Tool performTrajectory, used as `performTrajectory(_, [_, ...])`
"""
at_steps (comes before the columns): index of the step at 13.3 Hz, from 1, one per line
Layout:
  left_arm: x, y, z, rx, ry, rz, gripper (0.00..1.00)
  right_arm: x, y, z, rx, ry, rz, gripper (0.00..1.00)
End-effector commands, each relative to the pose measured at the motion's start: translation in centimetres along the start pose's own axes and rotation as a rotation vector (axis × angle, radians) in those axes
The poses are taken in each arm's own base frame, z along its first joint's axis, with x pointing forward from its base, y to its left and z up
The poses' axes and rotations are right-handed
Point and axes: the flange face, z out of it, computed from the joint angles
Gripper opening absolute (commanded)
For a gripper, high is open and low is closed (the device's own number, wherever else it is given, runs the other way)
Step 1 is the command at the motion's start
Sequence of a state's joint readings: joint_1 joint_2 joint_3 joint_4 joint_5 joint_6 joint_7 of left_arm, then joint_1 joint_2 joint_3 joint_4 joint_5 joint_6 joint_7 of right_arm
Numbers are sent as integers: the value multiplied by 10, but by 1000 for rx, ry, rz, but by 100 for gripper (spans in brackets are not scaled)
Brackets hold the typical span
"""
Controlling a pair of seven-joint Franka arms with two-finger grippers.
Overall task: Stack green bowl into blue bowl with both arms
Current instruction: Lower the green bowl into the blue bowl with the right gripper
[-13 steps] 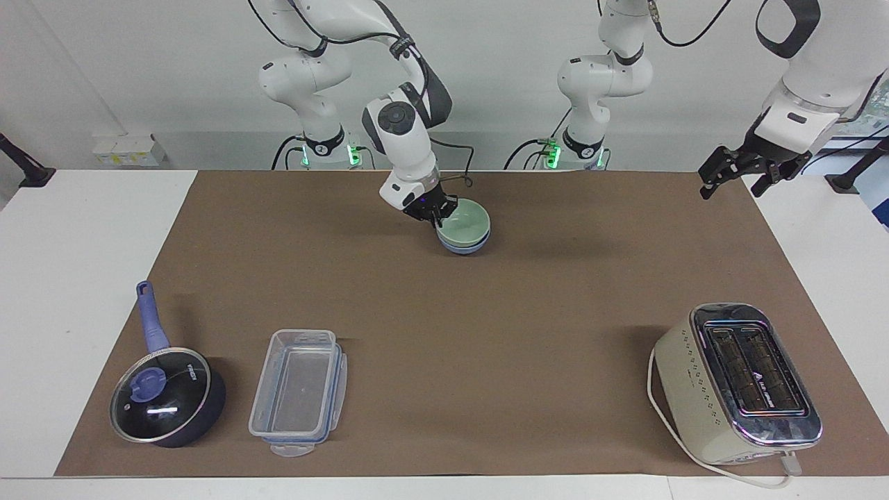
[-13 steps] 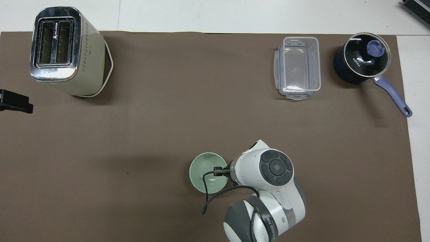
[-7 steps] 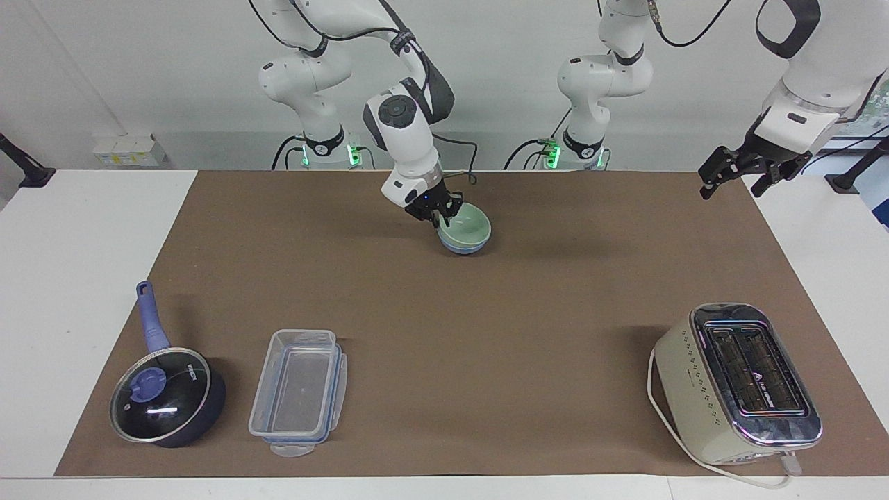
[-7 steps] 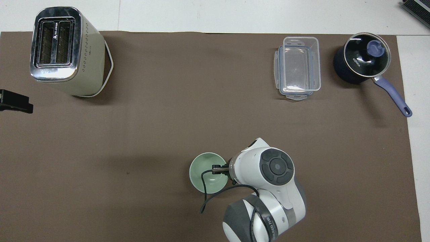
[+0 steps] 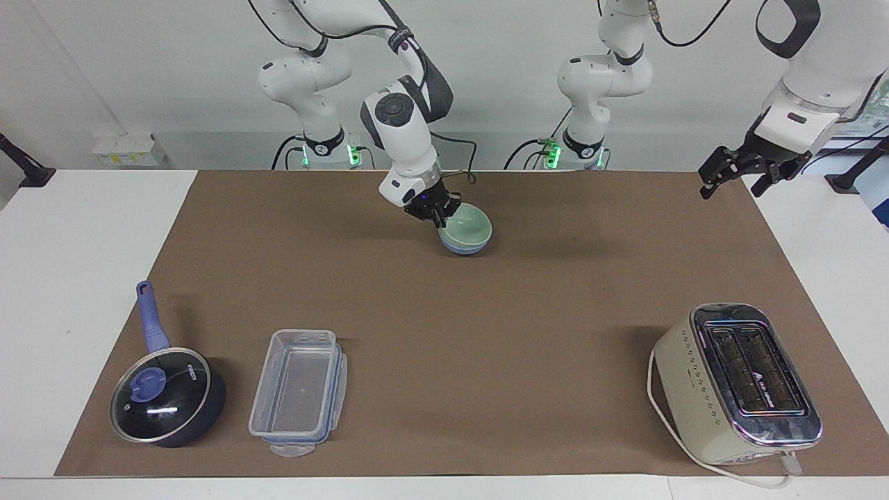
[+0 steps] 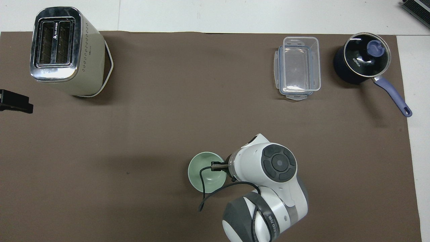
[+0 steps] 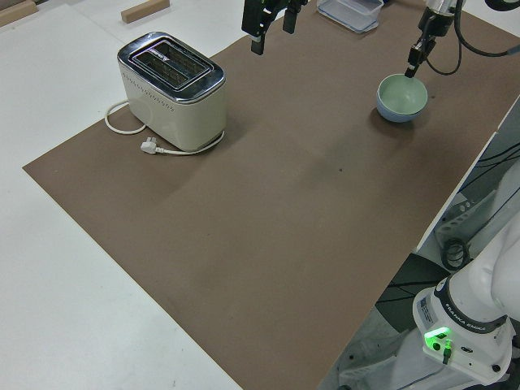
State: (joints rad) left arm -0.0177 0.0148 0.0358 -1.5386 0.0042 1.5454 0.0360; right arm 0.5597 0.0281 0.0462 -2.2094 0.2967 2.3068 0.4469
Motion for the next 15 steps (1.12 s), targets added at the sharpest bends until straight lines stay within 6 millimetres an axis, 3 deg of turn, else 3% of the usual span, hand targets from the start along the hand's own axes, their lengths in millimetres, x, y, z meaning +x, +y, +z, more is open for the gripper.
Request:
performTrajectory(1, [-1, -2, -3, 19, -9, -11, 100, 4, 11, -1, 11, -16, 15, 9])
performTrajectory(15, [-1, -2, -3, 19, -9, -11, 100, -2, 11, 8, 0, -33, 7, 11])
